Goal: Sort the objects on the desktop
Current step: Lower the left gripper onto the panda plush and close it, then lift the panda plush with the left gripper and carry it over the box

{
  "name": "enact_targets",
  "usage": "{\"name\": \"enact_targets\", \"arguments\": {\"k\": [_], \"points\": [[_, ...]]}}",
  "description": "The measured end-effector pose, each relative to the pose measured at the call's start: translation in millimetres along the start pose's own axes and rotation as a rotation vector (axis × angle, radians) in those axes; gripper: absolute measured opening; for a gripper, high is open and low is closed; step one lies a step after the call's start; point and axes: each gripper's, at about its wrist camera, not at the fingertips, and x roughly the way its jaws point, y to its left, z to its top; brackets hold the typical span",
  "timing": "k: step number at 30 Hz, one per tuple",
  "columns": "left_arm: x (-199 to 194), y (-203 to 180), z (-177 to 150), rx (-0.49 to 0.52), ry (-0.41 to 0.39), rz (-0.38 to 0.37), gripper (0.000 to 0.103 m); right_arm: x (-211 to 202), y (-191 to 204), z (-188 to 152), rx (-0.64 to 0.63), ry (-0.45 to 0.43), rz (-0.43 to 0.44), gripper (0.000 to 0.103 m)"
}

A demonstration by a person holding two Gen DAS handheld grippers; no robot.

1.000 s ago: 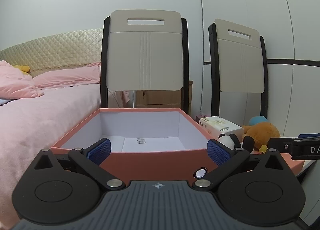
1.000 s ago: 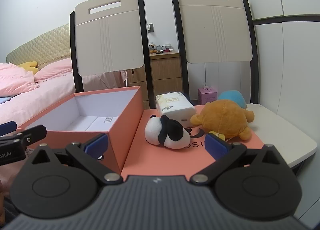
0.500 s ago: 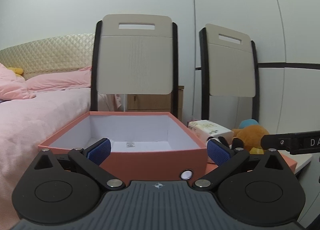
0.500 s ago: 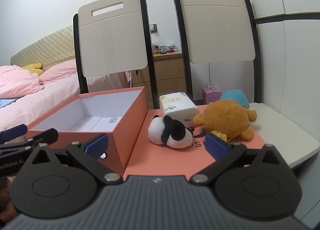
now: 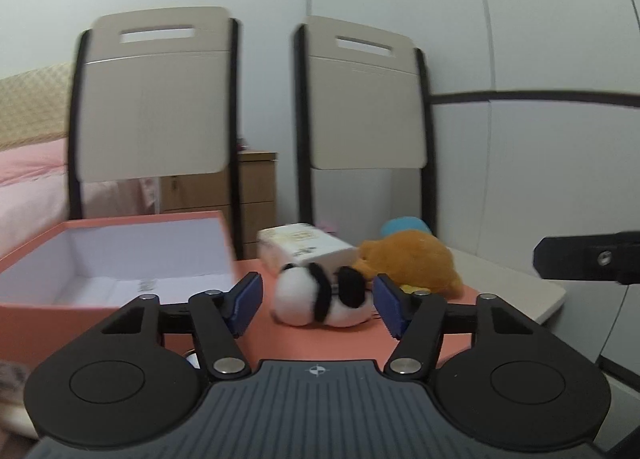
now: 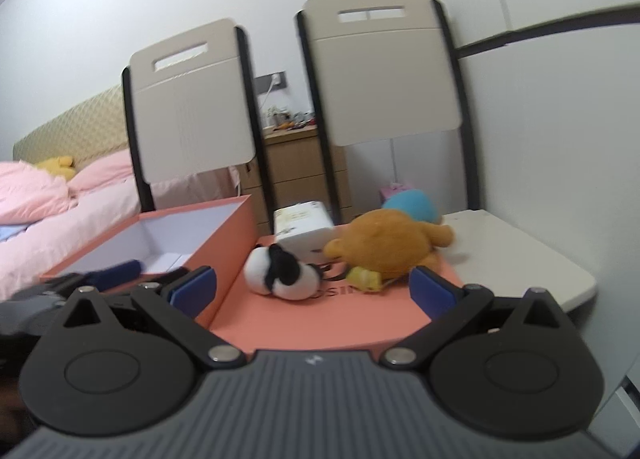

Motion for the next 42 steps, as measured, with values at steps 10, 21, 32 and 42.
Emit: {"name": "enact_targets", "arguments": {"k": [10, 21, 32, 42], "points": [[106.4, -25.1, -13.6, 0.019, 0.085, -0.012, 0.065, -17.8, -42.5, -1.6, 0.049, -0.003, -0.033, 0.103], [124.2, -19.7, -7.8, 0.029, 0.108, 0.038, 0.028, -9.1, -42.2, -4.2, 0.036, 0.045, -0.034, 0.103], [51.8, 19.9, 52.4, -0.01, -0.056, 0.019, 0.028, 14.8, -10.7, -4.8, -0.007, 0.091, -0.016, 0.103], [8.7, 98.9, 63.1, -0.064, -0.08, 0.142, 0.028, 45.5, 33.8, -3.5, -0.047, 0.112, 0.014, 0.103]]}}
